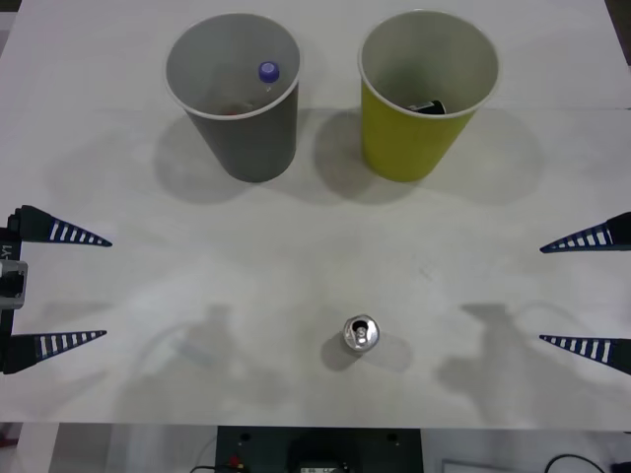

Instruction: Put the can into the green bin and the plastic bottle into the gray bin

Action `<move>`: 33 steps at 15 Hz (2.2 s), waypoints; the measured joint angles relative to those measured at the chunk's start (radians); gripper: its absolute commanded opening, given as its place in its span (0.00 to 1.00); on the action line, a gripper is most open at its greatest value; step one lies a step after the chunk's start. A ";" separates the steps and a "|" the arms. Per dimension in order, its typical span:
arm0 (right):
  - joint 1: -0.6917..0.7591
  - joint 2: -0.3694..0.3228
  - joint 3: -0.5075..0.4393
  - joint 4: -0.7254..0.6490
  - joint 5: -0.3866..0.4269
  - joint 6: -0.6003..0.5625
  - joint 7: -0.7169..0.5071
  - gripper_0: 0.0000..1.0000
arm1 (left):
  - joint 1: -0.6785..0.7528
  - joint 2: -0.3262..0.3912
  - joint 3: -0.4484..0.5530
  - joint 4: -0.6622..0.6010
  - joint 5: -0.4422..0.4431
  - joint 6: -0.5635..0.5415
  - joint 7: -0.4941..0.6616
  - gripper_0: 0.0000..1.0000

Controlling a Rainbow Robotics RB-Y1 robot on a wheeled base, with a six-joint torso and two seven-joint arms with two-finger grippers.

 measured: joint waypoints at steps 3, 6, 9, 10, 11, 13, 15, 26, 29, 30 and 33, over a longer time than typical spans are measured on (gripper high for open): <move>-0.004 0.004 0.018 0.019 -0.007 0.007 0.022 1.00 | 0.000 0.000 0.000 0.000 0.000 0.000 0.000 1.00; -0.031 0.037 0.064 0.052 -0.023 0.005 0.057 1.00 | 0.000 0.000 0.000 0.000 0.000 0.000 0.000 1.00; -0.069 0.097 0.089 0.095 -0.032 -0.031 0.143 1.00 | 0.000 0.000 0.000 0.000 0.000 0.000 0.000 1.00; -0.083 0.117 0.091 0.117 -0.034 -0.057 0.170 1.00 | 0.000 0.000 0.000 0.000 0.000 0.000 0.000 1.00; -0.098 0.136 0.094 0.141 -0.035 -0.083 0.198 1.00 | 0.000 0.000 0.000 0.000 0.000 0.000 0.000 1.00; -0.130 0.166 0.112 0.195 -0.040 -0.124 0.258 1.00 | 0.000 0.000 0.000 0.000 0.000 0.000 0.000 1.00; -0.159 0.176 0.158 0.252 -0.066 -0.140 0.310 1.00 | 0.000 0.000 0.000 0.000 0.000 0.000 0.000 1.00; -0.354 0.298 0.439 0.610 -0.214 -0.141 0.529 1.00 | 0.000 0.000 0.000 0.000 0.000 0.000 0.000 1.00; -0.368 0.355 0.446 0.650 -0.216 -0.141 0.548 1.00 | 0.000 0.000 0.000 0.000 0.000 0.000 0.000 1.00; -0.373 0.375 0.450 0.666 -0.216 -0.144 0.556 1.00 | 0.000 0.000 0.000 0.000 0.000 0.000 0.000 1.00; -0.405 0.433 0.460 0.748 -0.216 -0.173 0.598 1.00 | 0.000 0.000 0.000 0.000 0.000 0.000 0.000 1.00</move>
